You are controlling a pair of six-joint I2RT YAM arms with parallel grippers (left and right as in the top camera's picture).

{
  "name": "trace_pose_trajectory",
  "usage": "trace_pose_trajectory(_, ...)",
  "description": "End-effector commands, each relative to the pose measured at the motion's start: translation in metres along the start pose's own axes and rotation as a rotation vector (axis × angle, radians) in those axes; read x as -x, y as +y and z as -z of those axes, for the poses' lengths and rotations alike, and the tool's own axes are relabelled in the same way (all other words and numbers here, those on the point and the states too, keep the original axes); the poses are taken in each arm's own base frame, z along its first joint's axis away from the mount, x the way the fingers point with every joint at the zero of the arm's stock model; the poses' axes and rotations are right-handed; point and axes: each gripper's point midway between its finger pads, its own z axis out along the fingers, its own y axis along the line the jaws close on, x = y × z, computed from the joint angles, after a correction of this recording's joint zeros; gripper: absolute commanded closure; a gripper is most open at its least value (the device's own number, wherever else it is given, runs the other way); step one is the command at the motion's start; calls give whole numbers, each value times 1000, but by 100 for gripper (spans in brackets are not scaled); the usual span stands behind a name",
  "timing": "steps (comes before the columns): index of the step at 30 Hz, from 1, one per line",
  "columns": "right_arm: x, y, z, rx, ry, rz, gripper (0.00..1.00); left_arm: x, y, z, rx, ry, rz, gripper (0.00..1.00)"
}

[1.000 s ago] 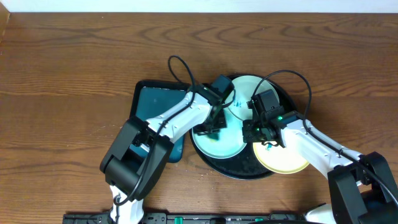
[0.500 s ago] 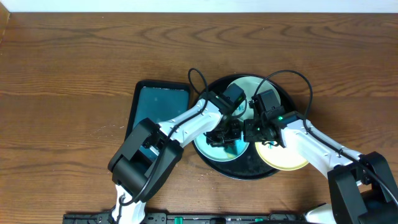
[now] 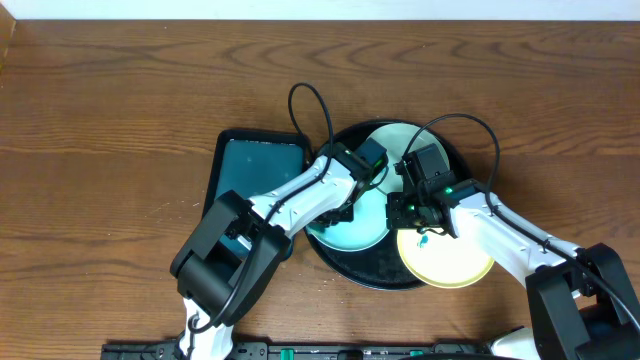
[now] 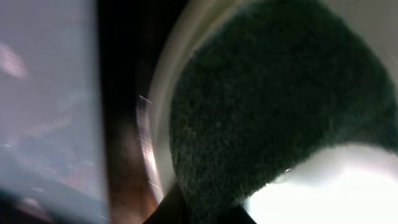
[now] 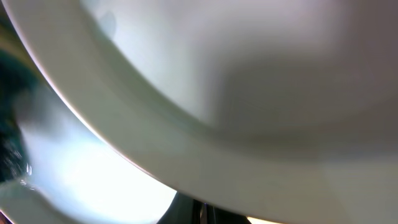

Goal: Clean dirty plates on tray and stack at the side
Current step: 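Scrub the held mint plate with the sponge in the left gripper, then return the sponge to the sink tray with the left gripper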

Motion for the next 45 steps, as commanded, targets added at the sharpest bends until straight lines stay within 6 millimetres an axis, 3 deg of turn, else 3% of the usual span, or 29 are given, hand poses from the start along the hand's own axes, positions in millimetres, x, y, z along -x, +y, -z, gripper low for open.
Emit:
trace_pose_trajectory(1,-7,-13,-4,-62,20,2,99,28,62,-13,333,-153,-13,92)
trace_pose_trajectory(7,-7,-13,-4,-61,21,3,99,32,54,12,279,-116,6,93)
trace_pose_trajectory(14,-9,-9,-4,-33,32,50,97,30,31,72,-60,-62,93,93)
trace_pose_trajectory(18,-8,-8,-4,-30,29,73,81,36,49,108,-197,-94,145,92)
trace_pose_trajectory(22,-3,-3,-5,-12,9,112,76,46,87,127,-231,-143,207,91)
trace_pose_trajectory(27,1,6,-5,19,-11,134,76,48,129,114,-188,-98,276,91)
trace_pose_trajectory(32,0,12,-7,23,-14,162,77,41,155,71,-155,-22,371,91)
trace_pose_trajectory(36,0,13,-9,25,-15,163,97,34,154,40,-233,35,403,91)
trace_pose_trajectory(40,-2,14,-9,33,-3,147,99,30,152,25,-286,60,404,83)
trace_pose_trajectory(45,-13,34,2,147,46,148,99,28,152,25,-283,63,372,63)
